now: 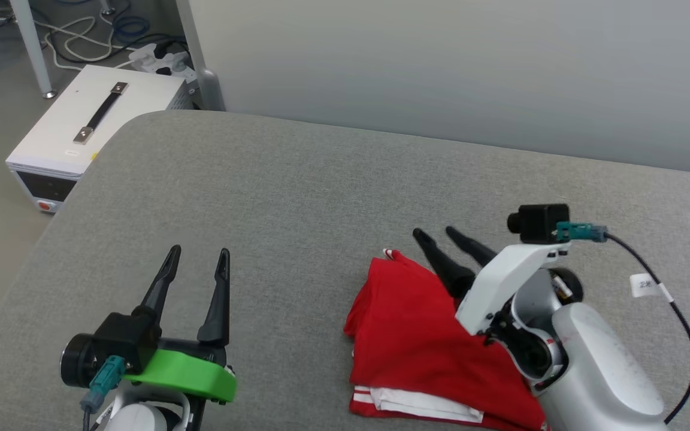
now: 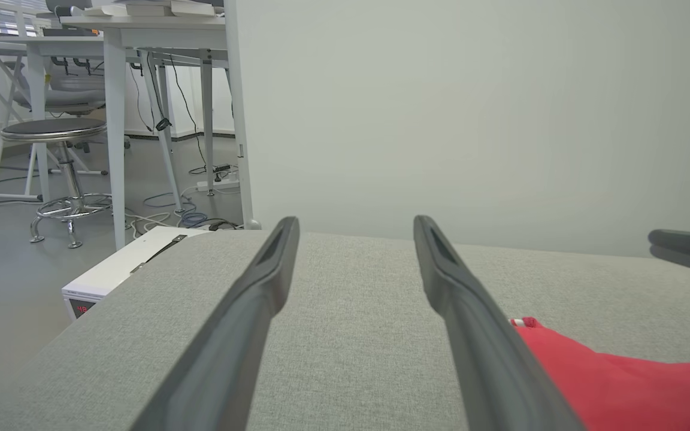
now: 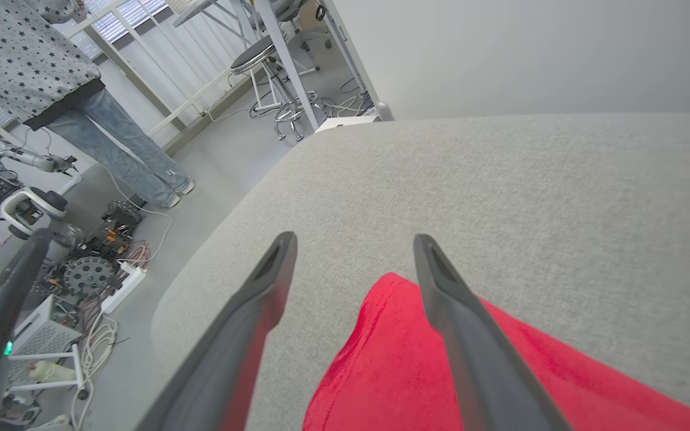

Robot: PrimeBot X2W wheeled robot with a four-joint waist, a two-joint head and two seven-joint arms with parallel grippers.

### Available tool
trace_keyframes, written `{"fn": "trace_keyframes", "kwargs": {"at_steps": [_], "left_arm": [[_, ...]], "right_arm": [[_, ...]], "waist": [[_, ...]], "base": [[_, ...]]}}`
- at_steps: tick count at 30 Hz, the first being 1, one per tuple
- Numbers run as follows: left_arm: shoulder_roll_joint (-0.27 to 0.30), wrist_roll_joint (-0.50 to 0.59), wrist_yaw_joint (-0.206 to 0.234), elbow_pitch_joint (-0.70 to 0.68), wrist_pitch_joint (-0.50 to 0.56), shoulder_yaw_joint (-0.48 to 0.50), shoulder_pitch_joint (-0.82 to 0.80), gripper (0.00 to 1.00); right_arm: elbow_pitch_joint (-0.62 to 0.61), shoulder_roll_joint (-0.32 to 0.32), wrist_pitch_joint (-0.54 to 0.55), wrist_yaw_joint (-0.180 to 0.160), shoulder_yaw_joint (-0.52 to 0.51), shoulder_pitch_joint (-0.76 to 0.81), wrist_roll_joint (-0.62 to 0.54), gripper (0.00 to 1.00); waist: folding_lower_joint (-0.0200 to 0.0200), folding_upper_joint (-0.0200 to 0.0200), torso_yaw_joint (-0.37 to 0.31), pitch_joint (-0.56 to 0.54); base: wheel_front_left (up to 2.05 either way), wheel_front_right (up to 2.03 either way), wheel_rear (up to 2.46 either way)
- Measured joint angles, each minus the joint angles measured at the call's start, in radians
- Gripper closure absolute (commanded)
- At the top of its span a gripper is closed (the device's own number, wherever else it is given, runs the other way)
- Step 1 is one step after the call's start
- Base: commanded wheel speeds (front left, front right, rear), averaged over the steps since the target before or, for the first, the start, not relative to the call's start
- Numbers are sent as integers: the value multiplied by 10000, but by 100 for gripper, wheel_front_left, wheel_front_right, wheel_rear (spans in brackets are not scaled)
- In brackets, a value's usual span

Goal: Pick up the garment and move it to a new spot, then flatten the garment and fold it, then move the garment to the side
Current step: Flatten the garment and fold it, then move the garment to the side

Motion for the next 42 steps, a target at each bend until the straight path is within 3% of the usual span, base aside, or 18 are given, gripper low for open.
{"fn": "trace_keyframes", "kwargs": {"at_steps": [6, 15, 19, 26, 34, 42], "left_arm": [[-48, -98, 0, -173, 0, 52, 4, 0], [-199, -401, 0, -456, 0, 71, -23, 0], [-230, -414, 0, -537, 0, 25, -24, 0], [-293, -441, 0, -529, 0, -59, -10, 0], [-313, -412, 0, -399, 0, -280, 42, 0], [-403, -706, 0, -146, 0, -309, 51, 0]], "right_arm": [[-1967, -1126, 138, 0, -663, -7, -2957, 0], [-3939, -2635, -1455, 0, -2575, 1427, -4502, 0], [-4312, -2169, -2414, 0, -3737, 2394, -4571, 0], [-4658, -1055, -3657, 2, -4556, 3897, -4723, 0], [-4387, -491, -4339, 2, -4537, 4376, -4951, 0], [-3965, -449, -4585, 2, -4380, 4389, -5158, 0]], "waist": [[0, 0, -594, -8], [0, 0, -1363, 253], [0, 1, -1528, 439], [0, 0, -1627, 586], [0, 0, -1539, 630], [0, 0, -1437, 568]], "base": [[0, 0, 0], [0, 0, 0], [0, 0, 0], [0, 0, 0], [0, 0, 0], [0, 0, 0]]}}
